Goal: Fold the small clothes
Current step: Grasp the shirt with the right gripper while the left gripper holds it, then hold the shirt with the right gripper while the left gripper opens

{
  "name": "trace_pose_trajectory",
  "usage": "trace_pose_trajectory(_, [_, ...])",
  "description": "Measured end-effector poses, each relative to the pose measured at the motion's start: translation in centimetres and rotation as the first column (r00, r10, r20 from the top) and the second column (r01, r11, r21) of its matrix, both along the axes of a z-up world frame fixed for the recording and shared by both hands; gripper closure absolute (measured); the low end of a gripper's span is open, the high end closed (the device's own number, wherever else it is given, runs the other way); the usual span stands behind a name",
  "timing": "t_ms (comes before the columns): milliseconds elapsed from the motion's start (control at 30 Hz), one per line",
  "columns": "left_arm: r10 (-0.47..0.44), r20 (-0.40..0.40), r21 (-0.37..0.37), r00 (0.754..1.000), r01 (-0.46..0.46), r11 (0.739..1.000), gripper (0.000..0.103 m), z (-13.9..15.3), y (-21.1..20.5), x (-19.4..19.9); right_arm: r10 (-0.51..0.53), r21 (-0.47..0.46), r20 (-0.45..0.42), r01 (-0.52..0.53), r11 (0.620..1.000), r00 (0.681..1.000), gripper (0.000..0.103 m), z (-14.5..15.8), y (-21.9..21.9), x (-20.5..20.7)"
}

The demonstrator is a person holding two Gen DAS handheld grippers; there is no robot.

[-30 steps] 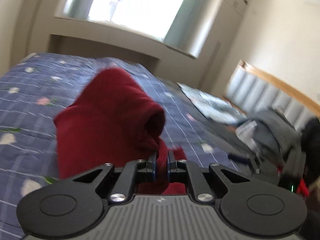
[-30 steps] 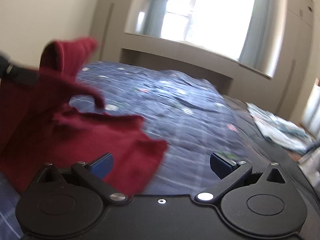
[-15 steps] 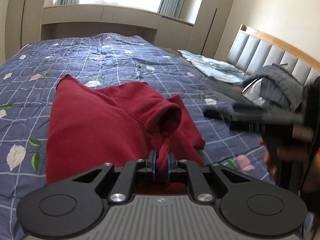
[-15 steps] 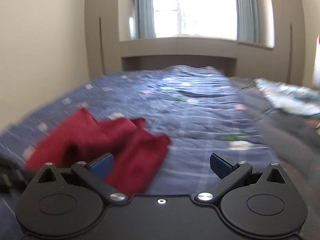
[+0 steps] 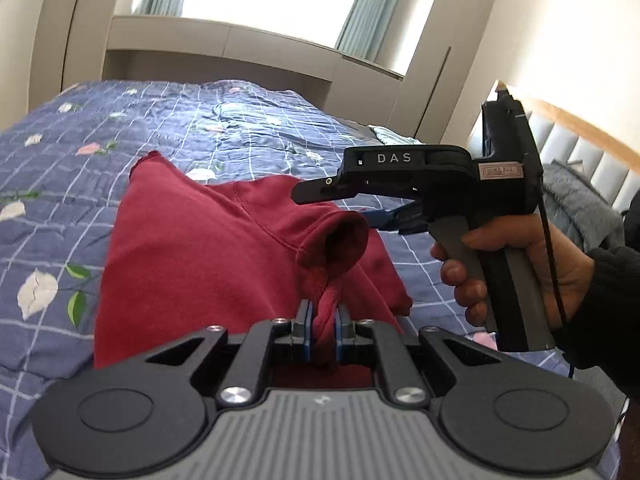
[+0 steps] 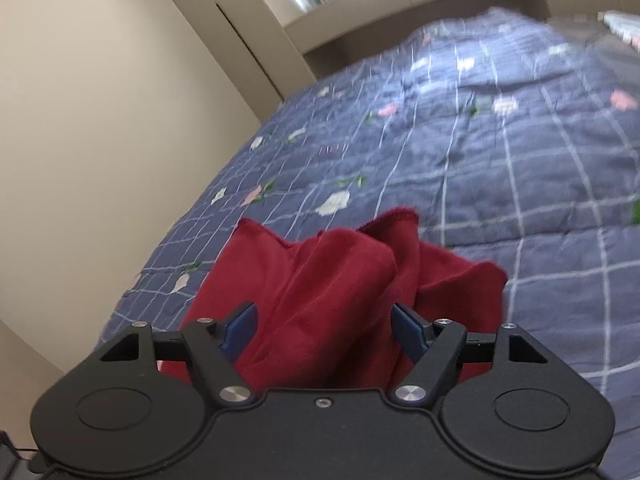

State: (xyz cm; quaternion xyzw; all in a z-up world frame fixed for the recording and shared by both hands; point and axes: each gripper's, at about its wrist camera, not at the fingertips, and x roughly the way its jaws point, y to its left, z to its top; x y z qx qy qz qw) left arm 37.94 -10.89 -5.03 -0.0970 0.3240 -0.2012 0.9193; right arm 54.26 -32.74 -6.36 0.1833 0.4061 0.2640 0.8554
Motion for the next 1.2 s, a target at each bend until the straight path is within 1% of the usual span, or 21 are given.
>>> trace_pose_trajectory(67, [0.002,-0.010,-0.012,1.000,-0.002,1.000,0.092,-0.2,0.2,0.1,-0.004,0.002,-0.034,0.004,1.000,0.999,0.034,-0.3,0.2,0.7])
trace_pose_trajectory(100, [0.002,-0.011,-0.011,1.000,-0.002,1.000,0.092,-0.3,0.1,0.1,-0.008,0.001,-0.050,0.008,1.000,0.999,0.045,-0.6,0.2,0.9])
trace_pose_trajectory(133, [0.003,-0.012,-0.010,1.000,-0.003,1.000,0.092,-0.3,0.1,0.1,-0.024,-0.009,-0.059,0.024,1.000,0.998,0.059,-0.7,0.3,1.2])
trace_pose_trajectory(167, [0.004,-0.012,-0.010,1.000,-0.004,1.000,0.092,-0.4,0.1,0.1,-0.039,-0.018,-0.063,0.038,0.999,0.997,0.066,-0.7,0.4,1.4])
trace_pose_trajectory(233, [0.007,-0.010,-0.006,1.000,-0.007,1.000,0.092,-0.3,-0.1,0.0,-0.062,-0.026,-0.067,0.061,0.998,0.996,0.086,-0.6,0.5,1.9])
trace_pose_trajectory(267, [0.005,-0.004,-0.003,1.000,-0.005,1.000,0.093,-0.2,-0.2,0.0,-0.069,-0.030,-0.064,0.068,0.997,0.996,0.091,-0.5,0.6,2.1])
trace_pose_trajectory(333, [0.004,0.016,-0.001,1.000,-0.004,1.000,0.093,0.1,-0.4,-0.1,-0.072,-0.049,-0.026,0.070,0.996,0.997,0.096,0.1,0.8,2.0])
trace_pose_trajectory(467, [-0.014,0.068,0.020,0.998,0.013,1.000,0.093,1.1,-1.3,-0.3,-0.054,-0.073,0.091,0.060,0.996,0.994,0.097,2.3,0.9,1.4])
trace_pose_trajectory(600, [-0.054,0.081,0.039,0.995,0.051,0.998,0.093,1.2,-2.7,-0.2,-0.069,-0.085,0.157,0.083,0.993,0.985,0.097,3.7,-0.4,0.5])
trace_pose_trajectory(700, [-0.113,0.059,0.060,0.992,0.110,0.992,0.093,0.8,-4.1,0.0,-0.082,-0.115,0.168,0.103,0.988,0.982,0.097,3.5,-2.0,-0.1])
trace_pose_trajectory(833, [-0.140,0.034,0.097,0.990,0.136,0.986,0.093,-0.3,-5.3,0.3,-0.119,-0.125,0.122,0.134,0.983,0.985,0.096,1.3,-4.0,-0.5])
trace_pose_trajectory(900, [-0.148,0.007,0.091,0.989,0.147,0.985,0.091,-0.8,-5.5,0.5,-0.124,-0.139,0.113,0.140,0.980,0.986,0.096,0.2,-4.3,-0.8])
trace_pose_trajectory(933, [-0.156,-0.013,0.077,0.988,0.156,0.985,0.086,-0.9,-5.4,0.6,-0.126,-0.139,0.109,0.140,0.980,0.986,0.095,-0.2,-4.3,-0.9])
trace_pose_trajectory(967, [-0.165,-0.035,0.048,0.986,0.166,0.985,0.082,-1.0,-5.2,0.8,-0.127,-0.138,0.104,0.141,0.980,0.986,0.095,-0.6,-4.3,-0.9])
trace_pose_trajectory(1033, [-0.182,-0.073,-0.031,0.981,0.181,0.983,0.050,-0.9,-4.3,0.9,-0.127,-0.154,0.115,0.144,0.977,0.985,0.087,-0.8,-4.2,-1.2])
trace_pose_trajectory(1067, [-0.188,-0.084,-0.074,0.979,0.182,0.980,0.043,-0.8,-3.8,0.9,-0.130,-0.171,0.123,0.150,0.974,0.984,0.083,-0.8,-4.1,-1.3])
trace_pose_trajectory(1100, [-0.192,-0.091,-0.113,0.977,0.181,0.977,0.034,-0.6,-3.1,0.8,-0.132,-0.186,0.131,0.155,0.970,0.983,0.074,-0.7,-3.9,-1.4])
trace_pose_trajectory(1133, [-0.196,-0.097,-0.137,0.976,0.182,0.974,0.031,-0.3,-2.6,0.8,-0.134,-0.199,0.143,0.161,0.967,0.981,0.066,-0.5,-3.9,-1.5])
trace_pose_trajectory(1167, [-0.200,-0.101,-0.153,0.975,0.183,0.971,0.027,0.0,-2.1,0.8,-0.138,-0.218,0.158,0.171,0.961,0.978,0.060,-0.2,-3.8,-1.6])
trace_pose_trajectory(1200, [-0.194,-0.102,-0.163,0.976,0.176,0.971,0.019,0.4,-1.5,0.9,-0.146,-0.239,0.177,0.186,0.953,0.973,0.047,0.0,-3.8,-1.6])
